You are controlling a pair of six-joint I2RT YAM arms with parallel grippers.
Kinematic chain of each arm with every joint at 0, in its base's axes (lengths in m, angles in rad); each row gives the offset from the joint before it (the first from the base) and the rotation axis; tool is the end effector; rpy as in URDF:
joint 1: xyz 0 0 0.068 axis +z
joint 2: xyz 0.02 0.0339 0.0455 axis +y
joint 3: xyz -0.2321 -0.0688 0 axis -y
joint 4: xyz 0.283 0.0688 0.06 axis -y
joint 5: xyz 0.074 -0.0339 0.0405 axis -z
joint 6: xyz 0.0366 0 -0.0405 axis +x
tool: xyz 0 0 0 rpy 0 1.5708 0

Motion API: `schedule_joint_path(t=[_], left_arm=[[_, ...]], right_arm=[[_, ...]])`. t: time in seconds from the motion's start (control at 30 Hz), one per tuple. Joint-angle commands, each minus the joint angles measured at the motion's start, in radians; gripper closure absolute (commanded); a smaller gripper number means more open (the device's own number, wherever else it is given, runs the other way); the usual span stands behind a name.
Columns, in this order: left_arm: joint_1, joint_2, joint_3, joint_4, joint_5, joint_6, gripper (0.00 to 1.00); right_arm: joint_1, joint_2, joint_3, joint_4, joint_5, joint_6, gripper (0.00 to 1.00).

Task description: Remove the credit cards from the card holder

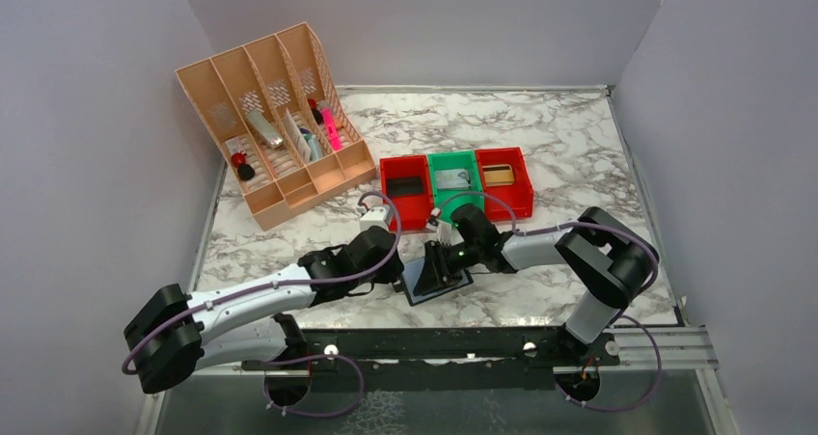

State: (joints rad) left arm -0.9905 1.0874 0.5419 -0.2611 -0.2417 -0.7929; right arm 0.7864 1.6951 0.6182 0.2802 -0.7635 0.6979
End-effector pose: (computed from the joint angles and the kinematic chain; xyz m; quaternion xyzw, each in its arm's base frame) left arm 0.1504 -0.2135 0.1444 0.0461 0.9211 -0.2178 0.3195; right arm 0.1982 0.2345 0.0513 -0.1785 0.8523 0.4910 0.0250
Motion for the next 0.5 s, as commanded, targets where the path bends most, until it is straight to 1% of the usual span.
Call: schedule_joint_path(t=[0.0, 0.1, 0.17, 0.2, 0.27, 0.3, 0.4, 0.47], left_arm=[[0.002, -0.047, 0.0, 0.035, -0.001, -0.006, 0.67], [0.003, -0.005, 0.003, 0.08, 0.036, 0.0, 0.66], [0.003, 0.039, 0.011, 0.096, 0.052, 0.002, 0.66], [0.003, 0.064, 0.019, 0.099, 0.056, 0.004, 0.65], [0.003, 0.114, 0.039, 0.101, 0.064, 0.006, 0.64], [0.003, 0.138, 0.05, 0.102, 0.071, 0.012, 0.62], [0.003, 0.208, 0.083, 0.096, 0.092, 0.041, 0.62], [0.003, 0.245, 0.096, 0.078, 0.091, 0.047, 0.62]], right_arm=[[0.008, 0.014, -0.032, -0.014, 0.128, 0.07, 0.65], [0.008, -0.03, -0.061, 0.034, 0.105, 0.071, 0.76], [0.008, -0.096, -0.088, 0.068, 0.112, 0.082, 0.8], [0.008, -0.143, -0.103, 0.071, 0.148, 0.095, 0.8], [0.007, -0.235, -0.135, 0.071, 0.213, 0.106, 0.79], [0.008, -0.276, -0.14, 0.045, 0.241, 0.099, 0.77], [0.008, -0.407, -0.14, -0.093, 0.388, 0.085, 0.72], [0.007, -0.485, -0.139, -0.225, 0.537, 0.088, 0.67]])
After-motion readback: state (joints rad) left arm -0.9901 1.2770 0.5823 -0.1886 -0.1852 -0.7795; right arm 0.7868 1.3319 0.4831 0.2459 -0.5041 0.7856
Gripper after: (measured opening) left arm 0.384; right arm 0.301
